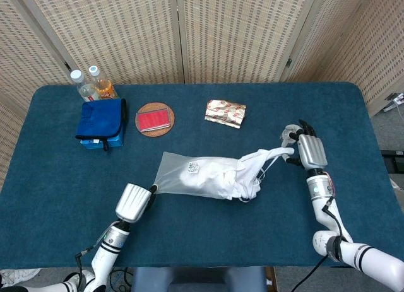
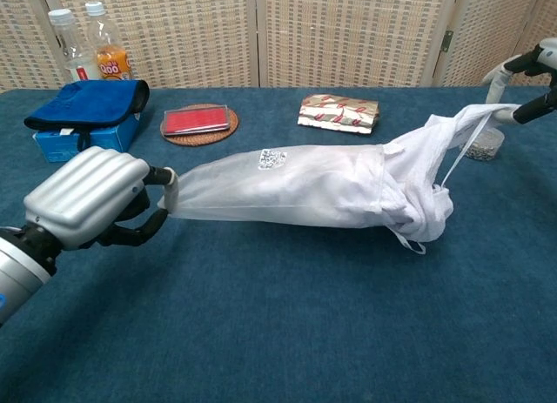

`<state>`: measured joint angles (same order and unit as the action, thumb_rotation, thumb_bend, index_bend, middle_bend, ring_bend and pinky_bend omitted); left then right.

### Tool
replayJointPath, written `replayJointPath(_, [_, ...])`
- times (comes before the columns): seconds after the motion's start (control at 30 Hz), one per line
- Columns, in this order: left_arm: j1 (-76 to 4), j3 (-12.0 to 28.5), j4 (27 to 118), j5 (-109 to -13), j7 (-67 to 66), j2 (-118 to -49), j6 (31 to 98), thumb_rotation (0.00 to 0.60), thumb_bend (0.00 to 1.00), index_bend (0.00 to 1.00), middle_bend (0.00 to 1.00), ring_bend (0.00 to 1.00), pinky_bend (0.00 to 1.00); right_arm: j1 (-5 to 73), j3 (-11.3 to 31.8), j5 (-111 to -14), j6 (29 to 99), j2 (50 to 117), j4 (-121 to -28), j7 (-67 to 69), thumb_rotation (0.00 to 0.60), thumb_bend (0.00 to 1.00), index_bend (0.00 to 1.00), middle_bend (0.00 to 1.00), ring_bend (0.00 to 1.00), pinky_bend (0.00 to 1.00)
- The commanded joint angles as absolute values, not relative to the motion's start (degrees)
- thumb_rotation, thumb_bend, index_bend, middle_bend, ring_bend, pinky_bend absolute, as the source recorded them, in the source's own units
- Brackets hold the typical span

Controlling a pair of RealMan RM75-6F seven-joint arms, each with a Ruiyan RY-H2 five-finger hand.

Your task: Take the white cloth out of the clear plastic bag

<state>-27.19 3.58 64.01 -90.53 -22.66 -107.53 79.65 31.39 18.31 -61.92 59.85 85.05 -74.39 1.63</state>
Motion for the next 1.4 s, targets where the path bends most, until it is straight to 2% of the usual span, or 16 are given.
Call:
replayJointPath(0.03, [-26.9, 4.1, 64.2, -89.9, -22.7, -107.1, 79.7, 0.600, 0.49, 0.81, 1.00, 1.00, 1.00, 31.3, 18.8, -61.4, 60.0, 84.2, -74.8, 1.3, 0.600, 0.55, 0.87, 0.24, 0.00, 0.09])
replayJointPath(0.77, [-24.3, 4.5, 63.7, -88.5, -20.0, -103.1, 81.3, 0.600, 0.49, 0.82, 1.00, 1.00, 1.00, 29.1, 20.4, -57.3, 60.8, 77.0, -76.0, 0.0, 0.600, 0.55, 0.87, 0.24, 0.00, 0.09])
replayJointPath(1.1, [-24.6, 7.2, 62.7, -88.0, -17.7, -101.0, 83.5, 0.600, 0.49, 0.82, 1.00, 1.00, 1.00, 28.4, 20.3, -56.7, 61.0, 76.1, -75.7, 0.5, 0.600, 0.55, 0.87, 0.24, 0.00, 0.09])
replayJointPath(1.4, [-24.2, 7.9, 63.0, -87.4, -17.6, -98.9, 84.1, 0.600, 0.49, 0.82, 1.00, 1.00, 1.00, 27.5, 20.6, -56.5, 61.8, 74.6, -76.1, 1.1, 0.600, 0.55, 0.87, 0.24, 0.00, 0.09])
